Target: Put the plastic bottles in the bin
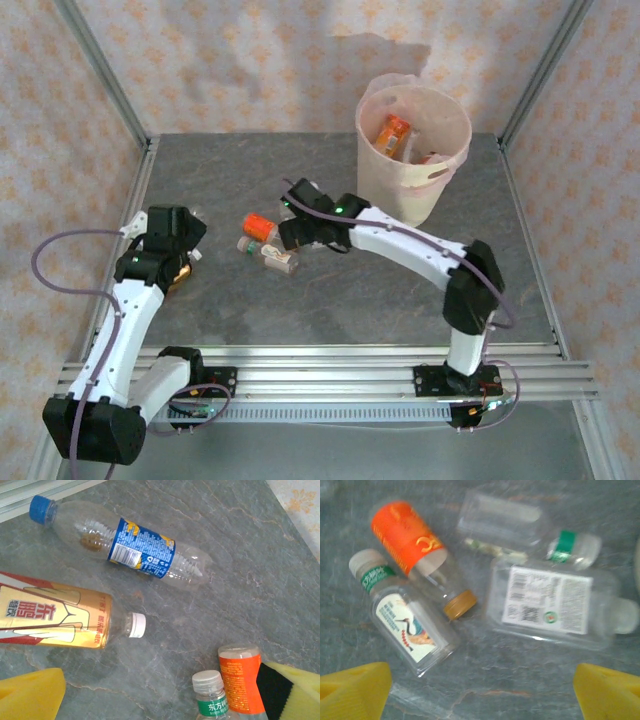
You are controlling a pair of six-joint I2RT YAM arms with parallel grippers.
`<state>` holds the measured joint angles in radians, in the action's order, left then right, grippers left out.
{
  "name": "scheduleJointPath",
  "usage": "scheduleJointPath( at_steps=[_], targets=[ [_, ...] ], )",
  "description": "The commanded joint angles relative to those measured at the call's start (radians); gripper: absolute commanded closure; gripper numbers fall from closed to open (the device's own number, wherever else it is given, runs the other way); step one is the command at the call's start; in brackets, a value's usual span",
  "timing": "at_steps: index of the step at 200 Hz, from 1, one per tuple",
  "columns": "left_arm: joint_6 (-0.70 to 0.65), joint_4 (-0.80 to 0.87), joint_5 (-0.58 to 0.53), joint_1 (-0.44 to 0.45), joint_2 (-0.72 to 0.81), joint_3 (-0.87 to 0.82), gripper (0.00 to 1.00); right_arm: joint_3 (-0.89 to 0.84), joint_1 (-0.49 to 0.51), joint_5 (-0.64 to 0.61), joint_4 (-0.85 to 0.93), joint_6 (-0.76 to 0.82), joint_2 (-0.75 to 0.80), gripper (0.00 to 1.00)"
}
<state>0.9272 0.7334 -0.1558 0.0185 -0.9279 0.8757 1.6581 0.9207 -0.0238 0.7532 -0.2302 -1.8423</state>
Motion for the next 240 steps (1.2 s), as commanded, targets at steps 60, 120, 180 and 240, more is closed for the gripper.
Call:
scheduleJointPath(
  at_steps=[60,120,180,240],
  targets=[
    [0.058,0.036,-0.032,-0.017,0.064,-0.028,0.0,0.274,0.073,0.102,0.159,0.103,-0.266,0.18],
    [0.056,0.023,-0.015,-0.018,0.051,-0.03,0.0,0.374,0.073,0.064,0.212,0.162,-0.388,0.2],
    [0.048,0.024,-0.014,-0.019,0.045,-0.029,0.0,0.462,0.073,0.036,0.24,0.203,-0.471,0.21],
    [0.047,0.027,-0.014,-0.018,0.046,-0.029,0.0,0.504,0.072,0.058,0.253,0.229,-0.517,0.24]
  ],
)
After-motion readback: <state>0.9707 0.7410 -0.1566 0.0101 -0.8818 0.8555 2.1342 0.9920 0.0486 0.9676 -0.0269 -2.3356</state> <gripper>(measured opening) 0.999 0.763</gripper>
